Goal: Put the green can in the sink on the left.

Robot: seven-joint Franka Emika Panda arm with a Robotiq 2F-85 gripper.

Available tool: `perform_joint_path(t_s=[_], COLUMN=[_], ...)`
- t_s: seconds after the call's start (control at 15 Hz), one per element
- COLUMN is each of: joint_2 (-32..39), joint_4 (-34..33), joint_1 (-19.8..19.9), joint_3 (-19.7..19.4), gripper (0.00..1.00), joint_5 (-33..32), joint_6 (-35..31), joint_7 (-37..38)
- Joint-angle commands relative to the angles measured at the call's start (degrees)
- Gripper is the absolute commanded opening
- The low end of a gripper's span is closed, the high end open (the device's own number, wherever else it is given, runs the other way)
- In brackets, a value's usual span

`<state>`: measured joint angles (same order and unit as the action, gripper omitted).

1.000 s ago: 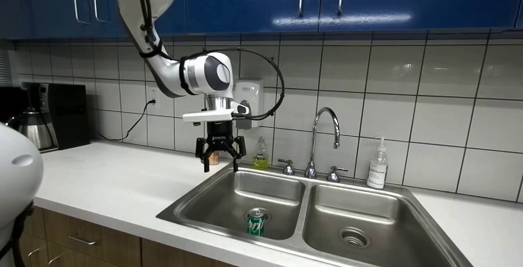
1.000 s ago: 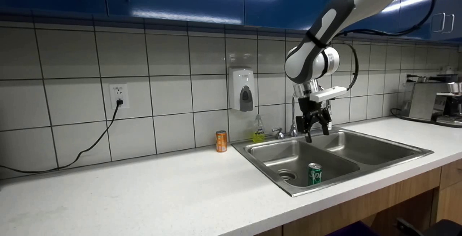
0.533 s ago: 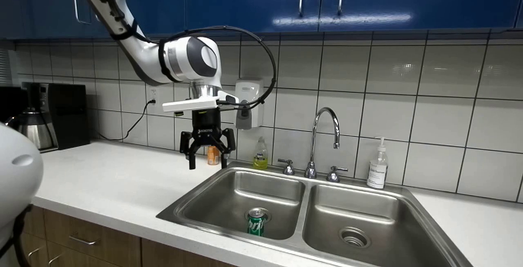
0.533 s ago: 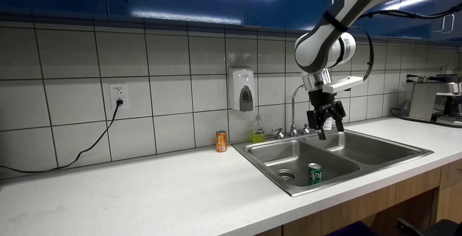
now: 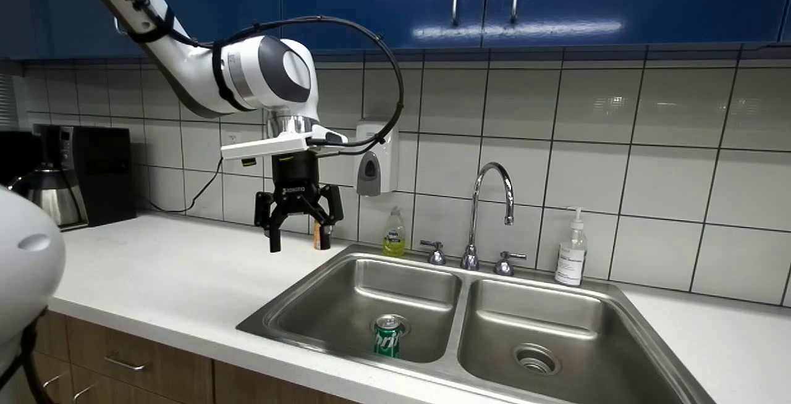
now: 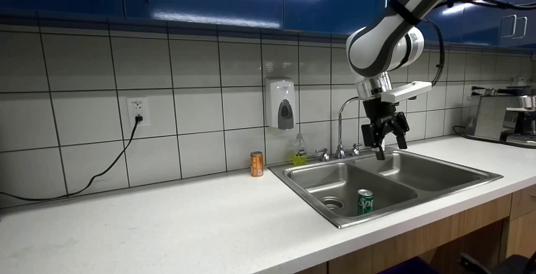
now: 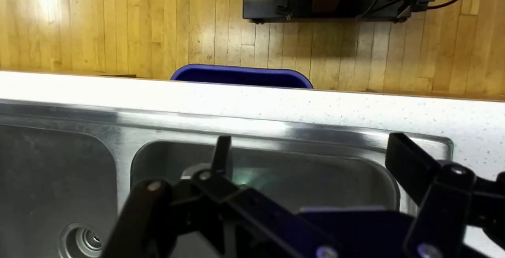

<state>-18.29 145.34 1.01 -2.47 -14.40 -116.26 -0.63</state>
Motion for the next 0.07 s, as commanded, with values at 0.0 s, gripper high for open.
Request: perform_joint_path(t_s=[0.0], joint_2=[-0.01], joint_4=[-0.01], joint_1=[0.54], joint_3=[0.55], gripper=[1.00], joint_5=[0.17], joint_6=[0.04], joint_7=[-0.13])
